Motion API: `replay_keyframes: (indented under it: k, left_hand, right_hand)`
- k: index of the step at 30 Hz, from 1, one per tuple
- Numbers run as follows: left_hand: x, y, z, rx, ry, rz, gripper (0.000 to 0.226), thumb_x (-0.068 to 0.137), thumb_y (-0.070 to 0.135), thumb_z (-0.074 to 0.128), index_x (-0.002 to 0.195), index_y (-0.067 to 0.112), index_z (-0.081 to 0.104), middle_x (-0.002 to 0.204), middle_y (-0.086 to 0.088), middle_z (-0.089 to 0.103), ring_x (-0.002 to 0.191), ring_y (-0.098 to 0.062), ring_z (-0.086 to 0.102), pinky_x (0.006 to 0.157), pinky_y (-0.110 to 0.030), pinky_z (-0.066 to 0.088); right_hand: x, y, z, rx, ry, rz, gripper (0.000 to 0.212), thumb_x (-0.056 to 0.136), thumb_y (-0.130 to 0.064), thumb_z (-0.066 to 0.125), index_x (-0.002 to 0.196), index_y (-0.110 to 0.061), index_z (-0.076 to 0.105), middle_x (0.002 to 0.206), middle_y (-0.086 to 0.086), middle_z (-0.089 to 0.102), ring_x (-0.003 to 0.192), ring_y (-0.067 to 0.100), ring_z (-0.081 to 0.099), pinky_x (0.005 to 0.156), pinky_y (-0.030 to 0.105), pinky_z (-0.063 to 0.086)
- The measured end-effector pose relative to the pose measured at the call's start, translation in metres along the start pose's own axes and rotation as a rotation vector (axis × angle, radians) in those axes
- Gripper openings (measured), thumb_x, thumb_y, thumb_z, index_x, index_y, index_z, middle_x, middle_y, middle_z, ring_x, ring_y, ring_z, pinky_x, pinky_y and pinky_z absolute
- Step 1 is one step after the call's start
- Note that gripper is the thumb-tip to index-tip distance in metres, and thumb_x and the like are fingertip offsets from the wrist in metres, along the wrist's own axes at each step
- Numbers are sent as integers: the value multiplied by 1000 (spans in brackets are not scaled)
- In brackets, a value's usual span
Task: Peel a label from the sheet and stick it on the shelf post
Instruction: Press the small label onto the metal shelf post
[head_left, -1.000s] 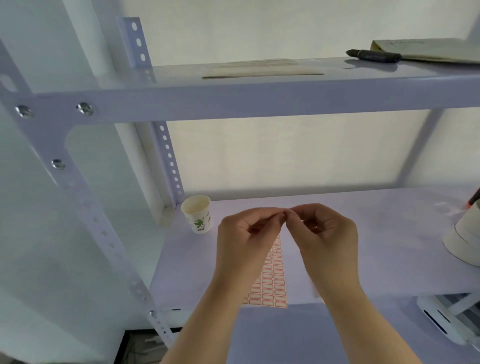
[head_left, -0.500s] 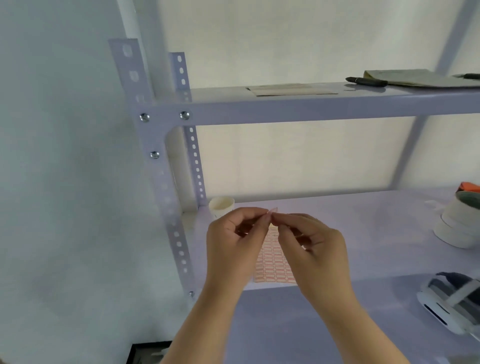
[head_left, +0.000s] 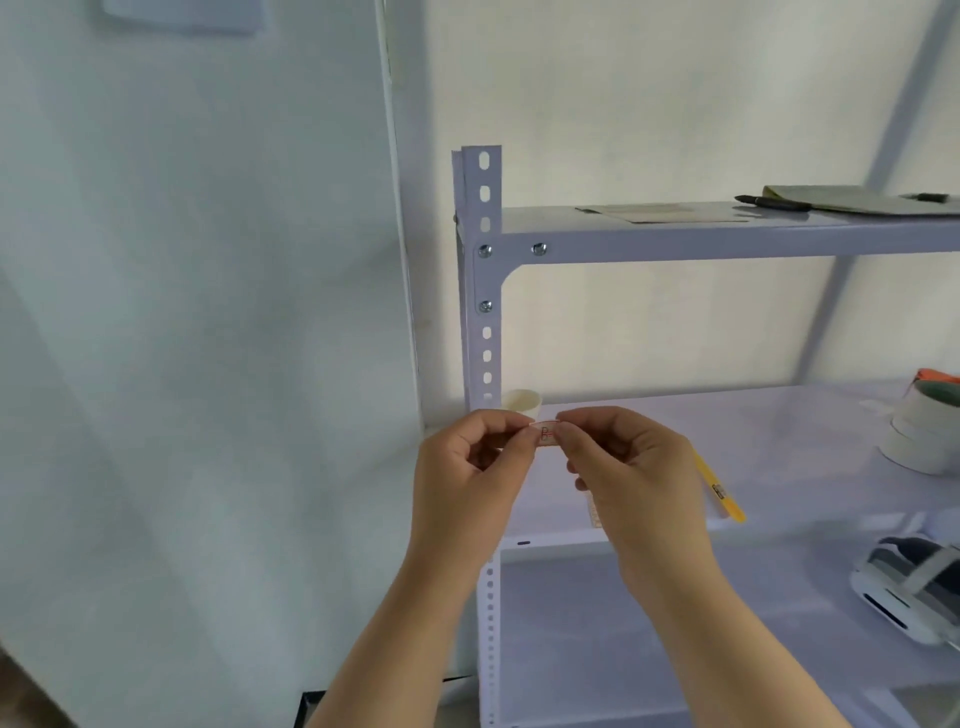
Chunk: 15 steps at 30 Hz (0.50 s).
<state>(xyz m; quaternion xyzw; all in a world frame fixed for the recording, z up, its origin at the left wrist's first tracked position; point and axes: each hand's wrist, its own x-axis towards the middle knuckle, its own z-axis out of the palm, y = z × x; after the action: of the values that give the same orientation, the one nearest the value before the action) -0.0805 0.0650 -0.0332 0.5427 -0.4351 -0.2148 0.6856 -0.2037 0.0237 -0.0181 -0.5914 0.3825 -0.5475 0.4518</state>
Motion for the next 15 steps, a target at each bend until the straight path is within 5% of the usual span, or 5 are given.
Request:
replay_keyframes:
  k: [9, 15]
  left_hand:
    - [14, 19, 0, 7, 101, 29, 10, 88, 9, 74, 84, 17, 79, 80, -1, 81, 71, -7, 71, 69, -20, 58]
    - [30, 23, 12, 73, 190, 48, 8, 88, 11, 75, 85, 17, 80, 80, 0, 80, 78, -20, 74, 70, -22, 57]
  right_hand:
    - [20, -17, 7, 36, -91, -40, 12, 83, -14, 76, 74, -22, 77, 67, -5, 76, 56, 5, 58, 59, 24, 52]
    - [46, -17, 9, 70, -165, -47, 12, 85, -12, 74, 75, -19, 76, 74, 11, 75, 60, 14, 55, 58, 29, 49]
